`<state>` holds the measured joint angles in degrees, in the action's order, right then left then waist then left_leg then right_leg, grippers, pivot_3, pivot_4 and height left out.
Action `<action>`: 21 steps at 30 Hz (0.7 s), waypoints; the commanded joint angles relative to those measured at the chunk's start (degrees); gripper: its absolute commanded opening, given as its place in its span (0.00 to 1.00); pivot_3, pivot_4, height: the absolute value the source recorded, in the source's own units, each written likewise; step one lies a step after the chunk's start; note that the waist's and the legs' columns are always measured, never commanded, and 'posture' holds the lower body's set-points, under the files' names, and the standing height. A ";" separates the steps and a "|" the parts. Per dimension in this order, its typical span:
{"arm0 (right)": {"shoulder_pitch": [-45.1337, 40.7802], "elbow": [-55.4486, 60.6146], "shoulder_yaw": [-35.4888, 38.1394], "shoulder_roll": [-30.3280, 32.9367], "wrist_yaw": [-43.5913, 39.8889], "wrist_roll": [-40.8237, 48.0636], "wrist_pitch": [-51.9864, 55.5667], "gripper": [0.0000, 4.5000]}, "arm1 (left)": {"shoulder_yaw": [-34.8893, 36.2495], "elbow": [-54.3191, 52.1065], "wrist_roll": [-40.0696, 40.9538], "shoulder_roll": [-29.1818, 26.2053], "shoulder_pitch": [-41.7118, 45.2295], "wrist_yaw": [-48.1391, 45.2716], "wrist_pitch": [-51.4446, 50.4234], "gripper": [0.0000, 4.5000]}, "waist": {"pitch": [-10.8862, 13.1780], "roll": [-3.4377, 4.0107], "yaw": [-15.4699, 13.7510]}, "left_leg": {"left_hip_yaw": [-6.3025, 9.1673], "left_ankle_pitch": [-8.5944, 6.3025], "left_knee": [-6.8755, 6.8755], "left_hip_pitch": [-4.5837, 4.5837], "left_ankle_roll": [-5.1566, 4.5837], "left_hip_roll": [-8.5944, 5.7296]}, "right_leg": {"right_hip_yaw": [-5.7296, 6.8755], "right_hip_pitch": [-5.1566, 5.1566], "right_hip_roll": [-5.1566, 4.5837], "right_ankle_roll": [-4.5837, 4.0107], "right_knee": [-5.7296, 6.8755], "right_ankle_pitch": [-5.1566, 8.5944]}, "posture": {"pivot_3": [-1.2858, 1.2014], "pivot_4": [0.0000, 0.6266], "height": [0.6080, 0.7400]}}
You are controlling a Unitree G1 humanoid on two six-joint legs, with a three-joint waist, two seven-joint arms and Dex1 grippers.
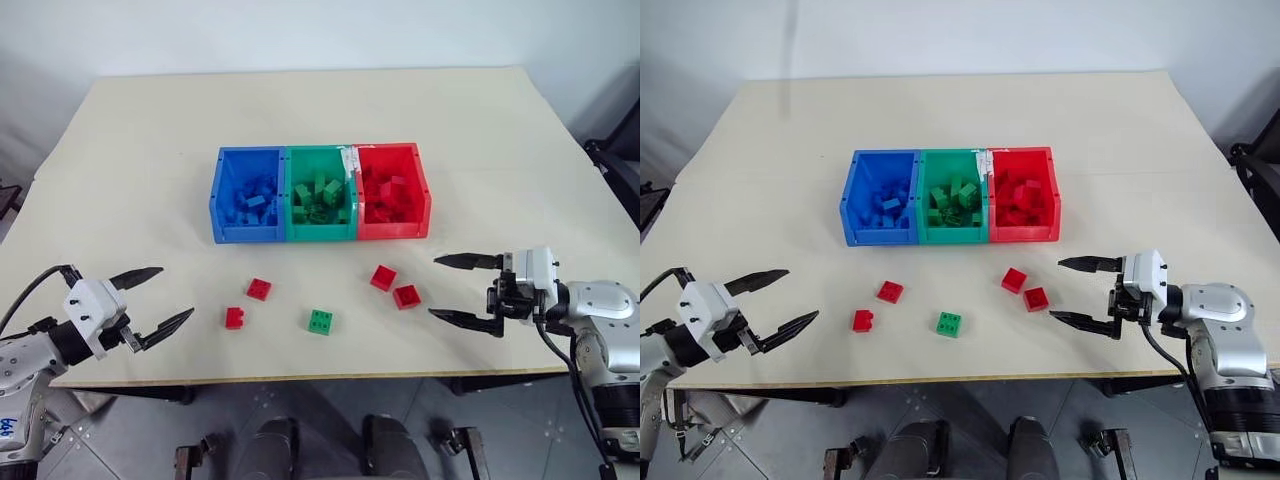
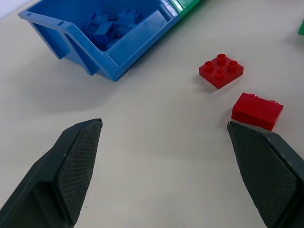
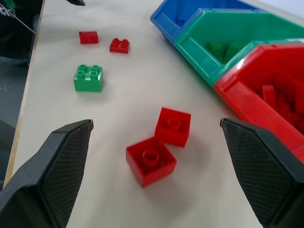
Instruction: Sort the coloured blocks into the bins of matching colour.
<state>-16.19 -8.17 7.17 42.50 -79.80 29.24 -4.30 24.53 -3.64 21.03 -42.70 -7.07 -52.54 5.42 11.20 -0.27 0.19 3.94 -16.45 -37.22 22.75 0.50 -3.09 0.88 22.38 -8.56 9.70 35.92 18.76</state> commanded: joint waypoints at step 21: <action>4.90 -13.29 7.07 7.79 -4.39 -4.78 -7.51 1.00 | -22.61 -16.30 6.63 4.51 13.90 -5.74 -13.91 1.00 | 0.00 0.01 -0.07 | -0.18 -0.02 -0.11 -0.04 -0.04 -0.17 | -0.02 -0.04 0.05 0.01 0.04 -0.01 | 0.52 0.24 1.00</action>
<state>-9.68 -21.68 15.02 50.59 -83.11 24.57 -10.57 1.27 -19.53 26.83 -38.06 6.68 -57.41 -9.20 11.20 -0.26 0.12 3.75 -16.47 -37.31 22.69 0.47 -3.25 0.86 22.34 -8.52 9.72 35.97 18.75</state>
